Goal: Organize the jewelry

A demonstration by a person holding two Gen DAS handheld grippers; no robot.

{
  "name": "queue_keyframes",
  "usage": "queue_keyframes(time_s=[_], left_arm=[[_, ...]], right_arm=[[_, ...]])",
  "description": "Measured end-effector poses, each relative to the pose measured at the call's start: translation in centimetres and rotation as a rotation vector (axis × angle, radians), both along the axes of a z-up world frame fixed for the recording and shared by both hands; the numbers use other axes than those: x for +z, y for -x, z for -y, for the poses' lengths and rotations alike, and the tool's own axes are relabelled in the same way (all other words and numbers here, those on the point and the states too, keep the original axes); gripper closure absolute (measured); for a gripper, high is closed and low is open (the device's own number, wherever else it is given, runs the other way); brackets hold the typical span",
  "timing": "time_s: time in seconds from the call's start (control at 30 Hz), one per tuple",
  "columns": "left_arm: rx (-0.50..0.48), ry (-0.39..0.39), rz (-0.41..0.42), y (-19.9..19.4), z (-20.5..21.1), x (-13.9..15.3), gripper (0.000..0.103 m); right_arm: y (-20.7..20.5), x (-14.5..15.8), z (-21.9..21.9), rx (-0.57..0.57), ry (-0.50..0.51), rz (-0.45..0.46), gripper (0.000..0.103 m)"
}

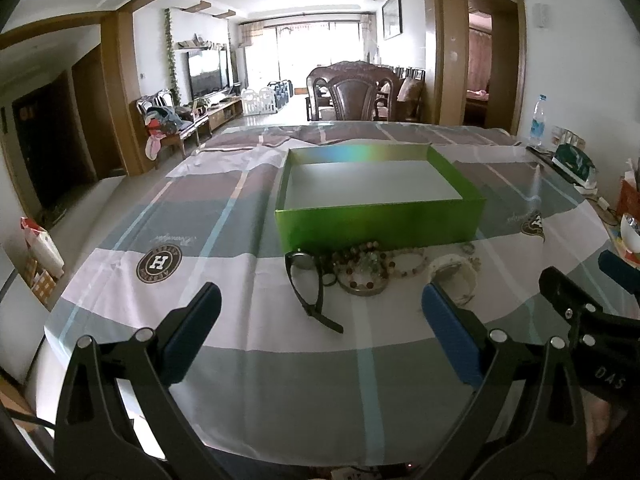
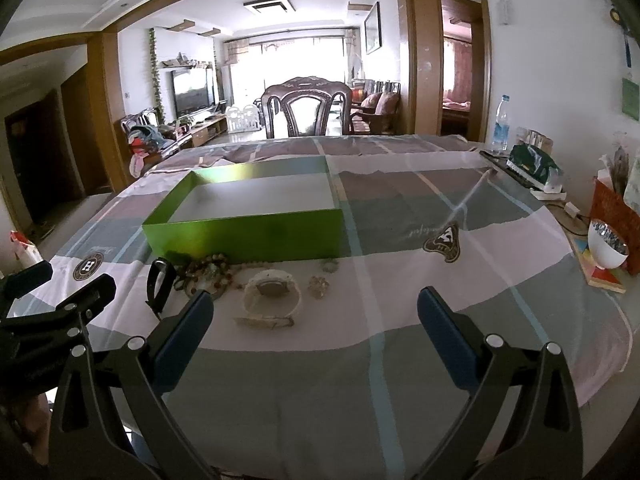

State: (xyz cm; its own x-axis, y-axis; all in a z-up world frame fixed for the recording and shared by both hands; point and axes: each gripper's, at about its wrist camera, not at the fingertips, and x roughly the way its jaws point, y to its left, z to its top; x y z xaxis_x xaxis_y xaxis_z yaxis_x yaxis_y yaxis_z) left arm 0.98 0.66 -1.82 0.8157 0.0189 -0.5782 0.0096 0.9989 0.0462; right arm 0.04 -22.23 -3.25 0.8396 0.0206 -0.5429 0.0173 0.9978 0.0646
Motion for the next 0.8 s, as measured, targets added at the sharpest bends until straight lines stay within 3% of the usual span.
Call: queue_keyframes(time_s=[0.23, 0.47, 0.8], left_arm=[[0.04, 0.048, 0.026, 0.0, -0.7, -0.8, 0.005], [0.041, 0.005, 0.022, 0.1, -0.5, -1.2, 0.004], [0.043, 0.019, 0.019, -0.3, -0.3, -1.5, 0.004]], right_arm=[[-0.2, -0.4, 0.6, -0.031, -0.017, -0.002, 0.003], [-0.2, -0.3, -0.4, -0.009, -0.006, 0.008, 0.003], [-0.2, -0.7, -0.3, -0.016, -0.017, 0.006, 0.003]])
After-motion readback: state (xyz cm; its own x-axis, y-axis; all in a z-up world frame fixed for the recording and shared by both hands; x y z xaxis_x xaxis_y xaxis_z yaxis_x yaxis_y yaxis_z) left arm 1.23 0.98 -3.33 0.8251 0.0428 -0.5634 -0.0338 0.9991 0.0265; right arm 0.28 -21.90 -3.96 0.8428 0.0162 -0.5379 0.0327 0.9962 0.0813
